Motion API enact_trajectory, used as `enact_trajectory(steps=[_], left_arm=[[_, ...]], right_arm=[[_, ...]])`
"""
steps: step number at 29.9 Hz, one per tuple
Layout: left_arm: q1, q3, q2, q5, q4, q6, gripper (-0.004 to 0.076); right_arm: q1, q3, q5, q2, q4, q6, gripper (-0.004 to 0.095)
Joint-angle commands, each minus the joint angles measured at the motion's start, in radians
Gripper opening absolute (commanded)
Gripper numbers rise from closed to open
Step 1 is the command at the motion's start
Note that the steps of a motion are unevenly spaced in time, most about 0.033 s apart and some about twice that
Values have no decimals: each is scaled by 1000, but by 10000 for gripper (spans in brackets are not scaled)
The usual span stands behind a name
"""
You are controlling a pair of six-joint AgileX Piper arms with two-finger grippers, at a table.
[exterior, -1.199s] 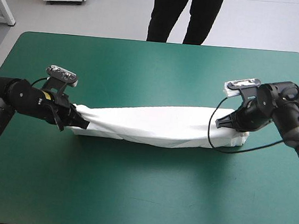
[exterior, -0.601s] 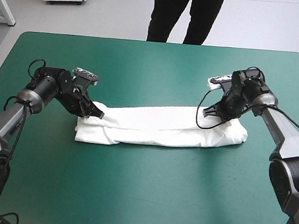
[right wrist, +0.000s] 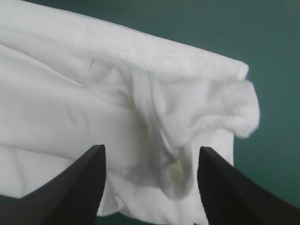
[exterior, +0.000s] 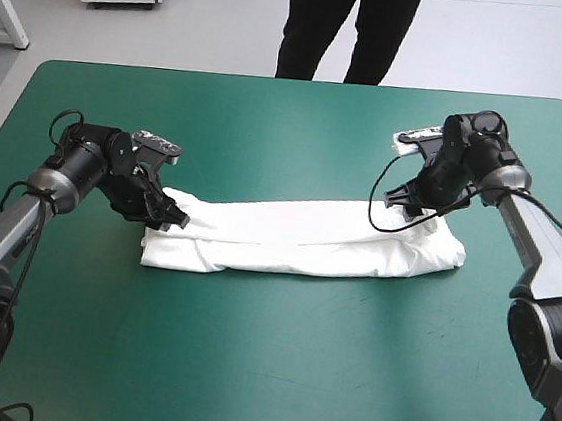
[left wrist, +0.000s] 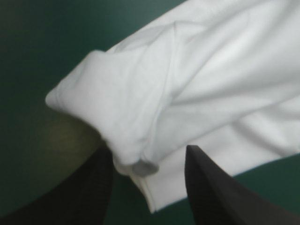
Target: Fold the cloth
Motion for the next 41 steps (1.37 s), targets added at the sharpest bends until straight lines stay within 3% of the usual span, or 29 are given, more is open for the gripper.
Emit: enact_trajectory(steps=[1, 4, 9, 11, 13, 15, 16, 21, 24, 29, 32, 41], left_arm=[[-2, -76, -103, 81, 10, -32, 398], [-2, -138, -190, 107, -57, -52, 397], [-2, -178, -284, 55, -365, 69, 365], [-2, -178, -285, 53, -453, 109, 305], [-2, -178, -275, 57, -542, 159, 176], [-5, -178, -264, 55, -611, 221, 8], [-12, -178, -255, 47, -637, 262, -18], [-81, -178, -170, 20, -663, 270, -22], [-143, -178, -86, 9, -663, 270, -22], [-219, -178, 46, -55, -663, 284, -22], [-235, -208, 120, -60, -661, 287, -22], [-249, -412, 322, -3, -659, 284, -22]], right_arm=[[-29, -35, 20, -130, 0, 1, 577], [-46, -35, 40, -203, 0, 5, 577], [-65, 24, 40, -337, -14, 11, 577], [-65, 76, 40, -392, -62, 23, 576], [-65, 146, 38, -451, -133, 51, 546], [-65, 213, 27, -503, -185, 58, 479], [-65, 249, 17, -530, -208, 71, 425], [-65, 387, -38, -641, -236, 90, 111], [-65, 423, -54, -668, -232, 90, 49], [-65, 424, -80, -656, -208, 78, 61], [-65, 424, -81, -634, -192, 71, 122], [-65, 366, -83, -500, -141, 52, 577]])
